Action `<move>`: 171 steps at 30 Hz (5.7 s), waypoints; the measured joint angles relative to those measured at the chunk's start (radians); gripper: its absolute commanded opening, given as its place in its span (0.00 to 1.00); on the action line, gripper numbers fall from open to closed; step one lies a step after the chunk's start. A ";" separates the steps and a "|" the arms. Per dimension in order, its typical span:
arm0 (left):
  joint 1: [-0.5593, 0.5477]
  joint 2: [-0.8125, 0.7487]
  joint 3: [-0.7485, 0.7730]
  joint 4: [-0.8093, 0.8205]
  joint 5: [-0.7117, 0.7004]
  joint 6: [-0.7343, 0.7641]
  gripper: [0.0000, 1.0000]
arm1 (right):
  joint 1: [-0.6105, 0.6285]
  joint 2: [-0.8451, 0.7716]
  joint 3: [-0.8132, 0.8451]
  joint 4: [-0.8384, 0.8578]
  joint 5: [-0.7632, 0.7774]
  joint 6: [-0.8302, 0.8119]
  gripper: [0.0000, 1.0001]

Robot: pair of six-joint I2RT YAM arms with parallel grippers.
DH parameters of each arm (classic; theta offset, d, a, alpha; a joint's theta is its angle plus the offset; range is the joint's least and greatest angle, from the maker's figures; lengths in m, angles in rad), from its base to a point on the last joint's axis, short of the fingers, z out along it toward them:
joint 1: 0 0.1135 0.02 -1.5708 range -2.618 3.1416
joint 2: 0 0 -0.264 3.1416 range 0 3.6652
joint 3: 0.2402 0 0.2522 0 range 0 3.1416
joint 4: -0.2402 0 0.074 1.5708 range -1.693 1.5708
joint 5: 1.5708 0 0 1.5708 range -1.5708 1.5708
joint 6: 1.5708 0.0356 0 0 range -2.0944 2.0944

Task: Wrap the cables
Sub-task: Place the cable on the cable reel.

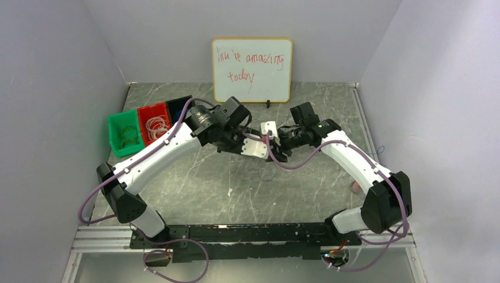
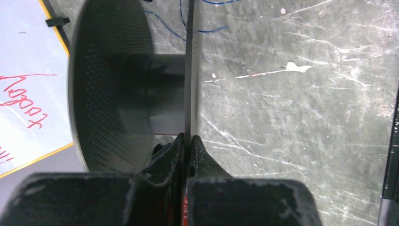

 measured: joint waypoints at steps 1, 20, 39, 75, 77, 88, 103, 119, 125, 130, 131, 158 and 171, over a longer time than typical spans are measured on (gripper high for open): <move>0.000 0.000 0.000 0.000 -0.007 -0.001 0.03 | -0.003 -0.006 0.001 -0.012 -0.003 0.015 0.62; 0.000 0.000 0.030 0.091 -0.028 0.012 0.03 | -0.014 -0.116 -0.086 0.199 0.015 0.326 0.86; 0.001 0.000 0.053 0.092 -0.023 0.005 0.02 | -0.202 -0.092 -0.050 0.201 -0.135 0.410 0.85; 0.002 0.010 0.106 0.089 0.011 -0.066 0.02 | -0.359 -0.056 -0.401 0.725 -0.284 0.872 0.79; 0.002 0.010 0.106 0.098 0.006 -0.074 0.03 | -0.343 -0.058 -0.423 0.803 -0.259 0.924 0.78; 0.003 0.011 0.106 0.129 -0.017 -0.100 0.03 | -0.250 -0.049 -0.455 0.996 -0.119 1.069 0.74; 0.010 0.013 0.106 0.143 -0.018 -0.117 0.03 | -0.196 -0.026 -0.441 0.942 0.031 1.036 0.34; 0.016 0.014 0.106 0.140 -0.015 -0.112 0.03 | -0.194 -0.045 -0.321 0.669 0.082 0.735 0.29; 0.018 0.014 0.106 0.102 0.010 -0.093 0.02 | -0.193 -0.065 -0.265 0.541 0.082 0.570 0.29; 0.018 0.014 0.106 0.060 0.046 -0.085 0.03 | -0.191 -0.068 -0.214 0.415 0.070 0.419 0.29; 0.018 0.014 0.106 0.055 0.051 -0.084 0.03 | -0.191 -0.068 -0.203 0.389 0.068 0.388 0.29; 0.018 0.017 0.135 -0.023 0.118 -0.024 0.03 | -0.183 -0.085 -0.116 0.109 -0.116 0.192 0.55; 0.020 0.017 0.148 -0.037 0.119 -0.021 0.03 | -0.184 -0.045 -0.118 0.111 -0.167 0.227 0.54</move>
